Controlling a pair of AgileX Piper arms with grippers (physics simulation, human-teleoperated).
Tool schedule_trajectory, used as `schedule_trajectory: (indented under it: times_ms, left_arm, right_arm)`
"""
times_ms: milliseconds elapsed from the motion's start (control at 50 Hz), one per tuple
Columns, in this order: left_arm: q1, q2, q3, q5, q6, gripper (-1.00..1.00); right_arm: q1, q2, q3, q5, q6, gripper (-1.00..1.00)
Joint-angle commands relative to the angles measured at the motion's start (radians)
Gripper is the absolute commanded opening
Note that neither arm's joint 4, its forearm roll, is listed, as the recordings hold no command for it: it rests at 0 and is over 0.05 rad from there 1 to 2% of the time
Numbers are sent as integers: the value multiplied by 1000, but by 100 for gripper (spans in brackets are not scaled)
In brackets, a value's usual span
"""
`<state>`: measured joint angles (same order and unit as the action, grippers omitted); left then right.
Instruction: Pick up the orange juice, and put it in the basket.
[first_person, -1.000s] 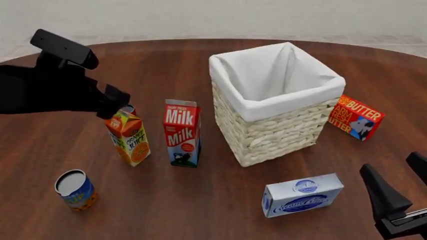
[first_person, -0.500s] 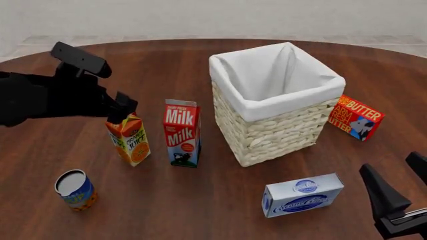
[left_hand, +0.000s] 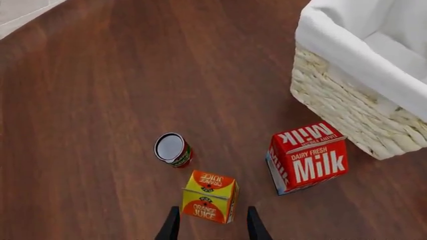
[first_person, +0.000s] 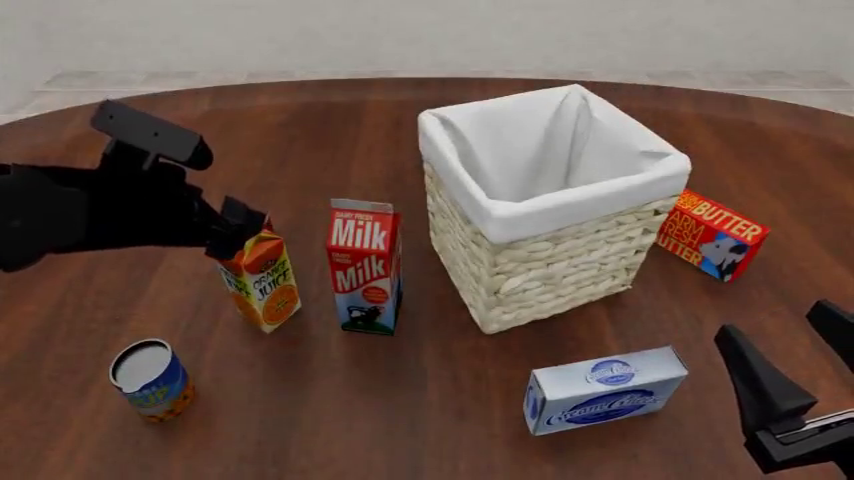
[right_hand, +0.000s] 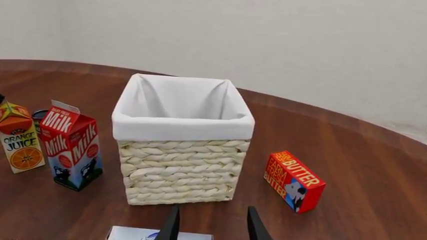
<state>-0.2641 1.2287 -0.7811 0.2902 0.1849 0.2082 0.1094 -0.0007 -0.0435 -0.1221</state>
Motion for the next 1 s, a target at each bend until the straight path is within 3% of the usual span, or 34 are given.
schedule_trajectory:
  times_ms: [20, 480, 1000]
  left_arm:
    - [3, 3, 25, -30, 1, 100]
    - [57, 45, 42, -92, 28, 100]
    - [34, 89, 68, -156, 1, 100]
  right_arm:
    - [-2, 3, 0, -2, -2, 100]
    - [-6, 7, 0, -3, -4, 100]
    - [-13, 8, 0, 0, -4, 100]
